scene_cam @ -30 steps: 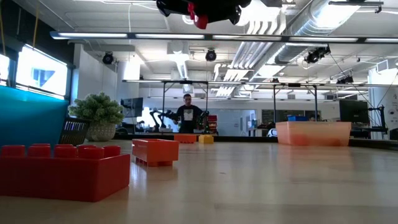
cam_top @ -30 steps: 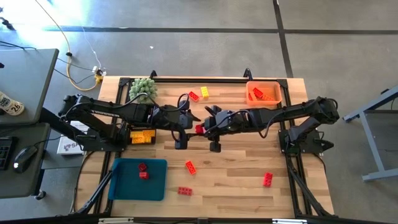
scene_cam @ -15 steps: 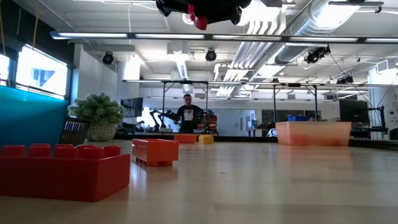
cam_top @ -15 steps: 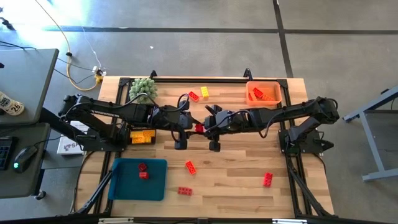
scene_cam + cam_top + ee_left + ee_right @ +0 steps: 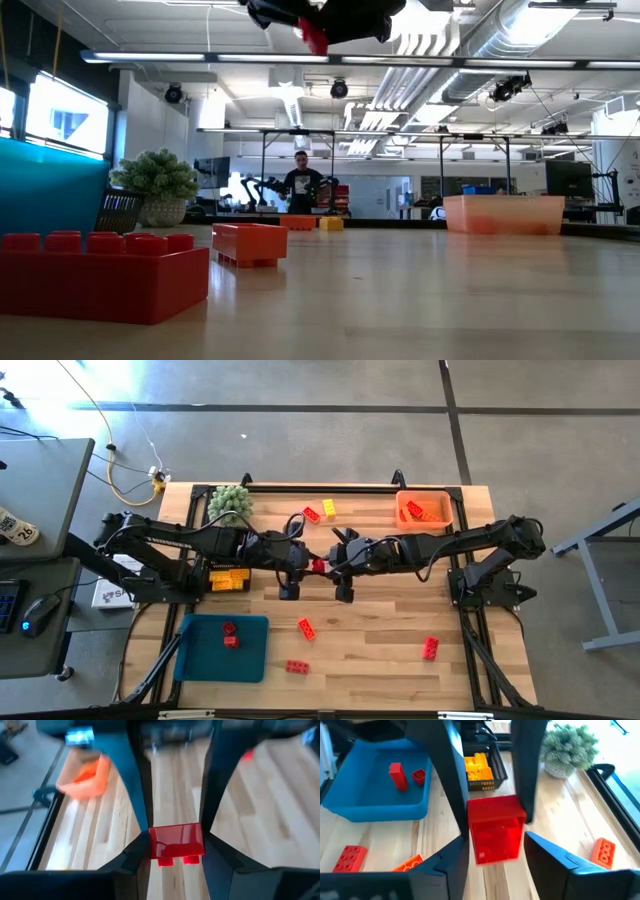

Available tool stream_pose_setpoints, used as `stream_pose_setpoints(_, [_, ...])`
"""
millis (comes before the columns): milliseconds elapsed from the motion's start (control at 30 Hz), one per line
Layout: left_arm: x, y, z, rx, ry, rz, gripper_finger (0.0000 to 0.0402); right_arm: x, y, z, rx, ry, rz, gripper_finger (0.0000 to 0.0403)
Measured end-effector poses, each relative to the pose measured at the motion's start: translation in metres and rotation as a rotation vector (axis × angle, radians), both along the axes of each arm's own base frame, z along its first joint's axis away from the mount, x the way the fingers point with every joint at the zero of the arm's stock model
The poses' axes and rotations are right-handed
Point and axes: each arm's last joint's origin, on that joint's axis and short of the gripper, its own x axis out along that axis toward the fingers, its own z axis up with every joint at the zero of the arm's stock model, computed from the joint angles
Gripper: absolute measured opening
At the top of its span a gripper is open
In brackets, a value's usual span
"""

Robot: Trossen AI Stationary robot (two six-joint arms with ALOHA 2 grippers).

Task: Sort & place blocks by color
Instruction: Put the red game piece into the blue bin

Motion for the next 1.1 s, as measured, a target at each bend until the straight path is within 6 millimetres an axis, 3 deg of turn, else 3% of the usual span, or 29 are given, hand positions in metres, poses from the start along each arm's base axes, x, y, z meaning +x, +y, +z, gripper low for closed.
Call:
stream_pose_setpoints(367, [-0.013,-0.006,-0.015,-0.041,0.189,0.047,0.0113,-0.002,-0.003,-0.002,-0.063,0.024,-0.081,0.0216])
stream_pose_setpoints(800, [-0.042,-0.045,-0.033,-0.137,0.493,0.069,0.0113,-0.003,-0.003,-0.004,-0.077,0.046,-0.077,0.0217])
stream_pose_setpoints(1100, [-0.058,-0.08,-0.036,-0.326,0.622,0.011,0.0118,-0.003,-0.003,-0.003,-0.045,0.033,-0.099,0.0218])
